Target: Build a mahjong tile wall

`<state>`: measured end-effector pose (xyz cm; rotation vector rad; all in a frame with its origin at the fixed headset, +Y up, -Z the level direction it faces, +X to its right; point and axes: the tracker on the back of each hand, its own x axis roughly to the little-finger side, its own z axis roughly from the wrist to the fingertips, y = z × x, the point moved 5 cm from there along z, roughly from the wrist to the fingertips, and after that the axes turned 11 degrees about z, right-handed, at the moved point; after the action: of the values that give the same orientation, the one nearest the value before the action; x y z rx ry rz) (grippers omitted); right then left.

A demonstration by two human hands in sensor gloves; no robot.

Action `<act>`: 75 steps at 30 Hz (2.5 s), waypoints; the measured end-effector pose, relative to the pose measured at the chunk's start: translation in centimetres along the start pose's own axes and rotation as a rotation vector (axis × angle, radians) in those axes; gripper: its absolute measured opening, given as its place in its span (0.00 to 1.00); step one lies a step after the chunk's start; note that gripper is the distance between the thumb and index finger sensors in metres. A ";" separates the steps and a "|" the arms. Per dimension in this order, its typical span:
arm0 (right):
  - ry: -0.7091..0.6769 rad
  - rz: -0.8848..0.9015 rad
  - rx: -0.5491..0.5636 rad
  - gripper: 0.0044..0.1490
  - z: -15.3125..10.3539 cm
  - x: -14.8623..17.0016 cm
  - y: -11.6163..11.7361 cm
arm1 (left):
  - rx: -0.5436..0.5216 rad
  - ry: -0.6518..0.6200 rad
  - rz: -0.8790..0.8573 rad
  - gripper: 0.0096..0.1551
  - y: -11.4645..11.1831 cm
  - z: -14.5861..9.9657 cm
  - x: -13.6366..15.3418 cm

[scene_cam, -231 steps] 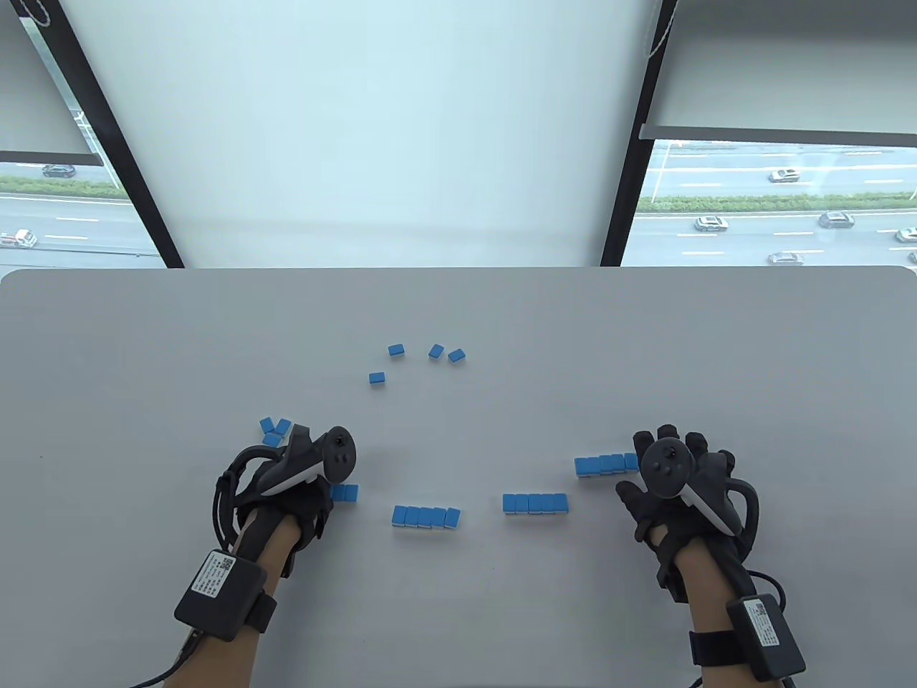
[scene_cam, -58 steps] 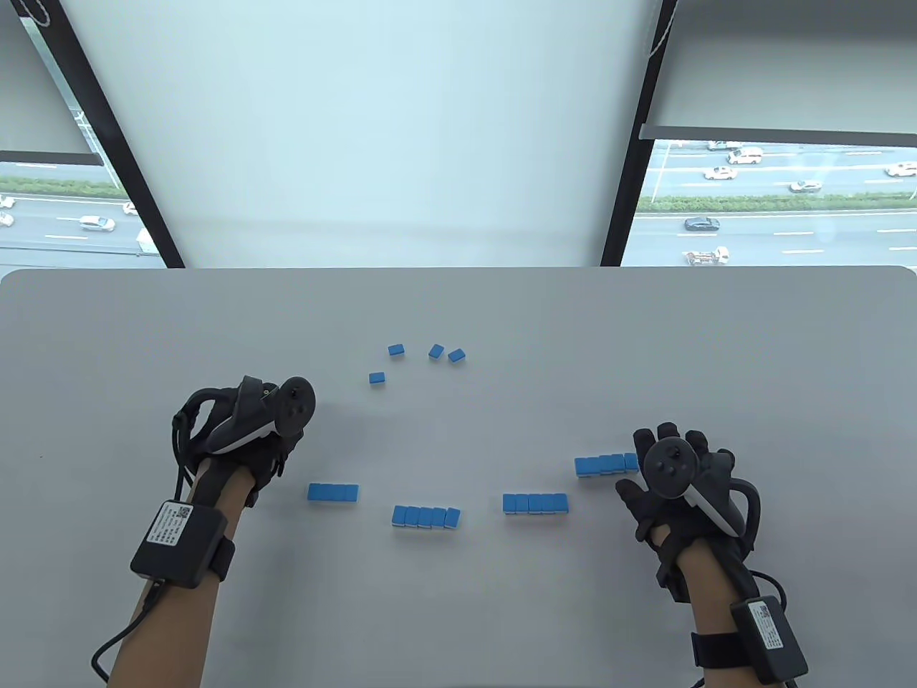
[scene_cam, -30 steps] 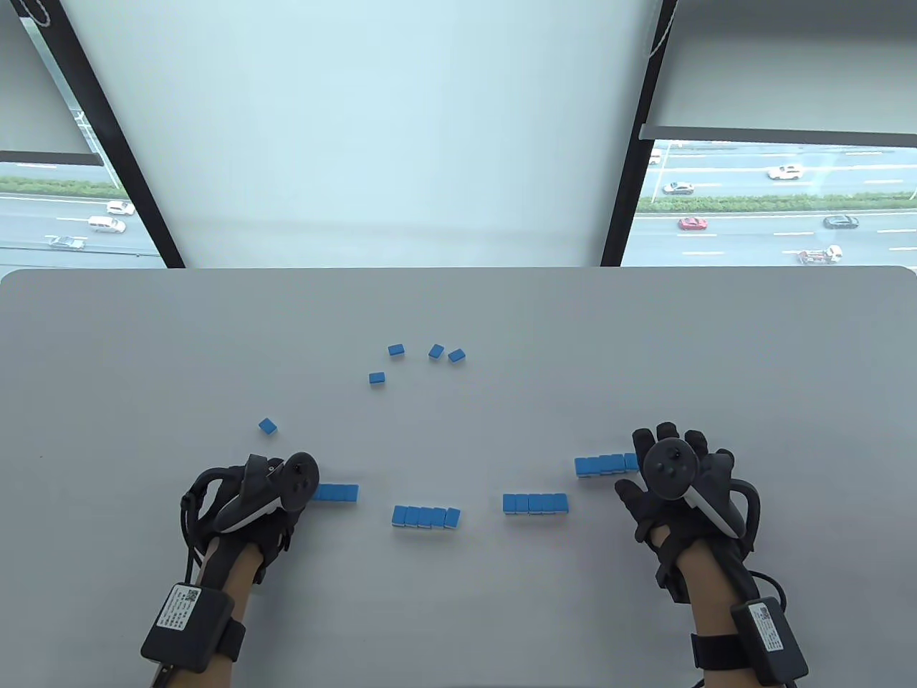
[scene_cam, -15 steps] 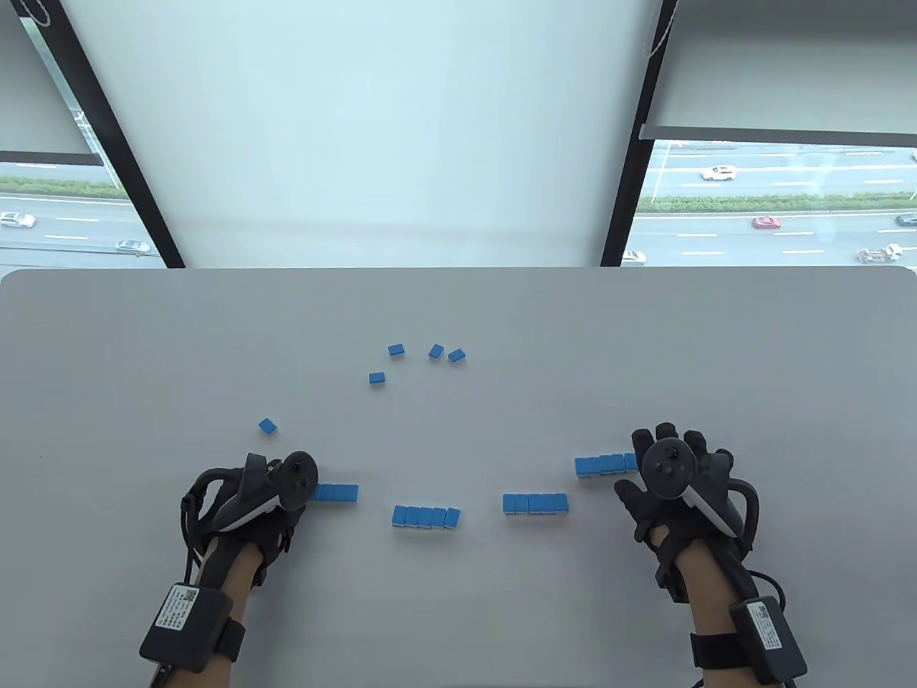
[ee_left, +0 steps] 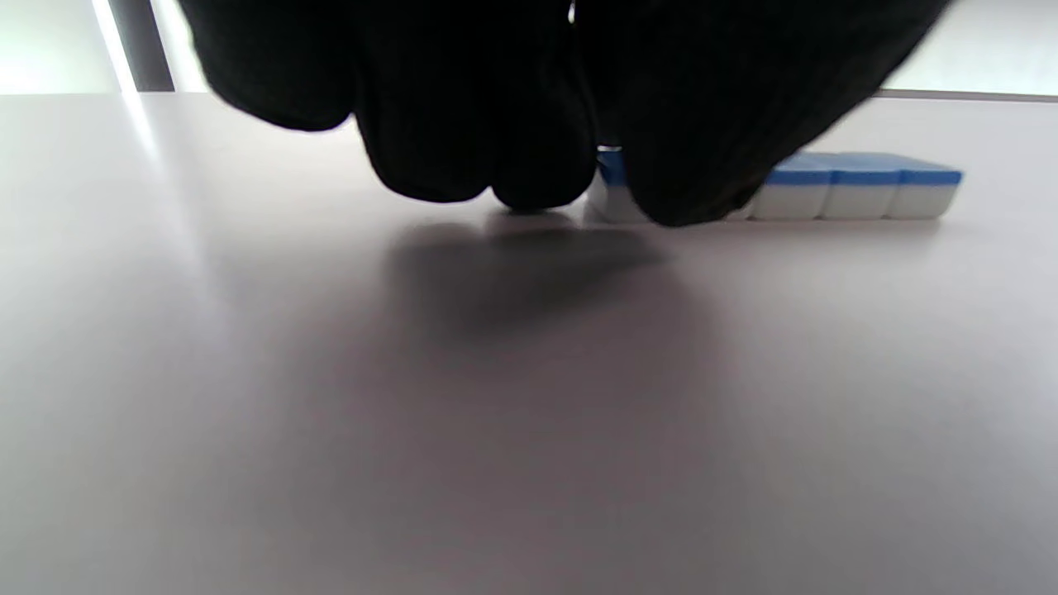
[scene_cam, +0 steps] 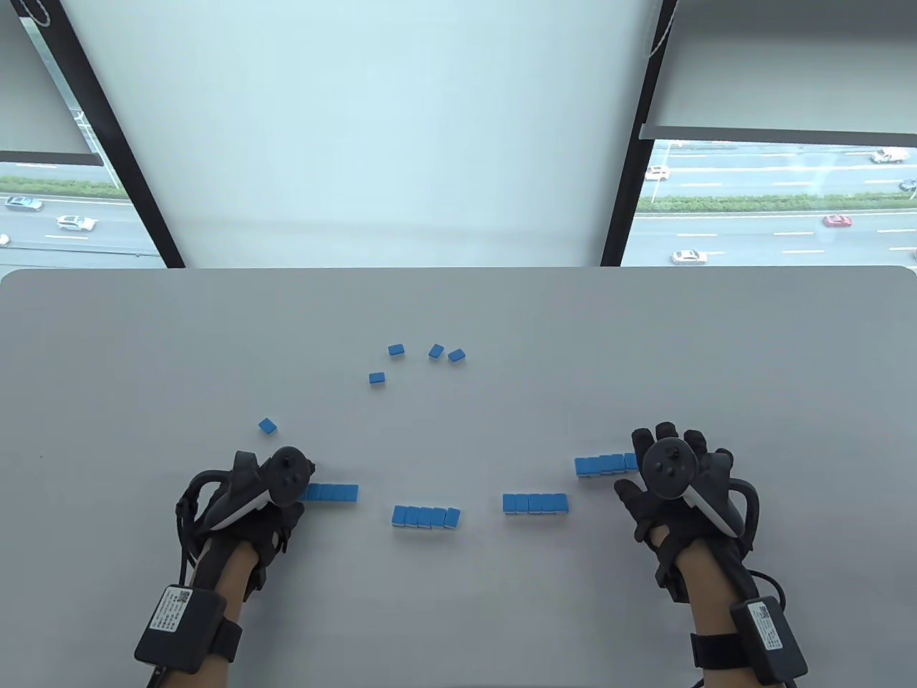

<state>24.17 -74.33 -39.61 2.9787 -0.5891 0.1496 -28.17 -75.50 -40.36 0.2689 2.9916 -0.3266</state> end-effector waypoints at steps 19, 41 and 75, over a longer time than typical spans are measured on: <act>0.016 0.004 0.000 0.51 0.0 0.4 -0.1 | -0.064 0.225 0.040 0.39 4.8 4.5 5.9; 0.030 0.000 -0.012 0.51 0.2 0.7 0.0 | 0.013 0.353 0.107 0.33 0.7 9.1 7.2; 0.008 0.020 -0.006 0.51 0.1 0.4 0.1 | -0.388 0.022 -0.034 0.34 8.8 -1.7 -3.1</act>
<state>24.55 -74.57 -39.69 2.9657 -0.6169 0.1611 -23.62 -67.21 -40.06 0.1820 2.9984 0.2551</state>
